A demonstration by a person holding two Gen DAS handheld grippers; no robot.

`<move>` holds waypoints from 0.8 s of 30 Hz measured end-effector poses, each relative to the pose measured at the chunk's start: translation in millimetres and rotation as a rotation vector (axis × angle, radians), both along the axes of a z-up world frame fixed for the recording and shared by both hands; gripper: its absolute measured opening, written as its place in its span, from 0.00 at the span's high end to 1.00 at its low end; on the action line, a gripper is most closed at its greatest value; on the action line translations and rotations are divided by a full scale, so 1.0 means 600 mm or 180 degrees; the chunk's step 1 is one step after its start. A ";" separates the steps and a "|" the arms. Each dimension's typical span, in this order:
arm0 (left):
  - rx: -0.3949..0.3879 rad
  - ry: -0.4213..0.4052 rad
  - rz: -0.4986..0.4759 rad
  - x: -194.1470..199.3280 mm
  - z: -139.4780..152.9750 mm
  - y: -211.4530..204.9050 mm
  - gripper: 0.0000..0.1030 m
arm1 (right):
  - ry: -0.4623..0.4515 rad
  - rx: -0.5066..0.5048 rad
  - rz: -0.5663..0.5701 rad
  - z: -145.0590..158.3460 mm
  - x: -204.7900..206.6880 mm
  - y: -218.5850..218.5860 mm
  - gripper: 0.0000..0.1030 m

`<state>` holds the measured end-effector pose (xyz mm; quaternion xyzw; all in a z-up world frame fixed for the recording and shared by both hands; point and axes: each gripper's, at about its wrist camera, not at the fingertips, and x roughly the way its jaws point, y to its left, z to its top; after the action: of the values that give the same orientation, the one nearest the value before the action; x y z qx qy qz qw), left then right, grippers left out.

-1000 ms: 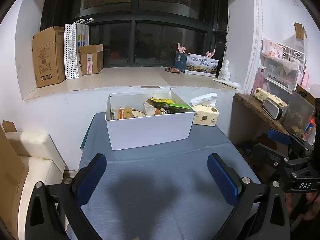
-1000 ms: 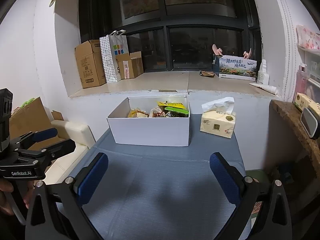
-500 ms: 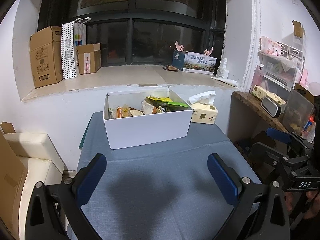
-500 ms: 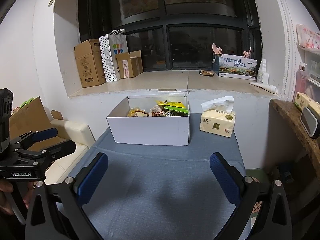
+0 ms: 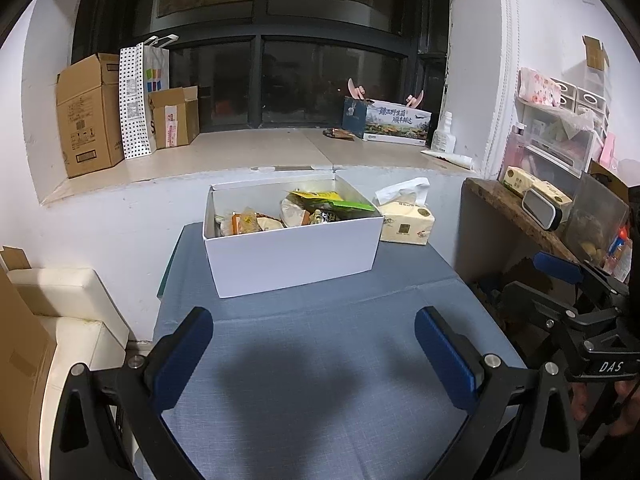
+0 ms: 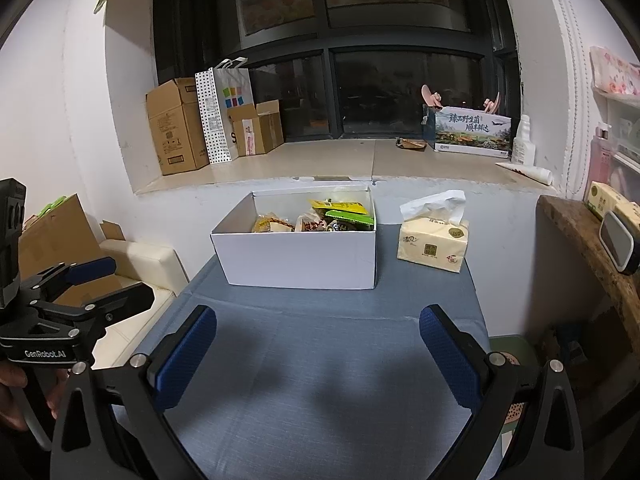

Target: Organize snacks

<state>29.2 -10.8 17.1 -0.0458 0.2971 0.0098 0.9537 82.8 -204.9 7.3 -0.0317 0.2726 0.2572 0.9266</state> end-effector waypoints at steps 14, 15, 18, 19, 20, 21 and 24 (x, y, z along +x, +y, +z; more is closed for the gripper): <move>0.0043 0.0002 -0.0022 -0.001 0.000 -0.003 0.00 | 0.0010 0.0016 -0.0016 0.000 0.000 -0.002 0.00; 0.0042 0.0004 -0.0029 -0.002 -0.001 -0.003 0.00 | 0.0013 0.0011 -0.0017 0.000 0.001 -0.002 0.00; 0.0046 0.0008 -0.0038 -0.001 0.001 -0.004 0.00 | 0.0008 0.0005 -0.0009 0.000 0.000 -0.001 0.00; 0.0050 0.0011 -0.0038 -0.001 0.001 -0.004 0.00 | 0.0004 0.0003 -0.0007 0.001 -0.001 -0.001 0.00; 0.0046 0.0008 -0.0037 -0.002 0.002 -0.004 0.00 | -0.0001 0.0003 -0.0008 0.001 -0.001 -0.001 0.00; 0.0038 0.0005 -0.0040 -0.002 0.002 -0.003 0.00 | -0.0004 0.0004 -0.0004 0.001 -0.002 -0.001 0.00; 0.0039 0.0007 -0.0042 -0.001 0.002 -0.004 0.00 | -0.0005 -0.0001 -0.0007 0.001 -0.003 0.000 0.00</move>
<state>28.6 -13.2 18.3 -0.0379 0.2984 0.0055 0.9537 81.1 -204.6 7.8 -0.0317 0.2720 0.2561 0.9271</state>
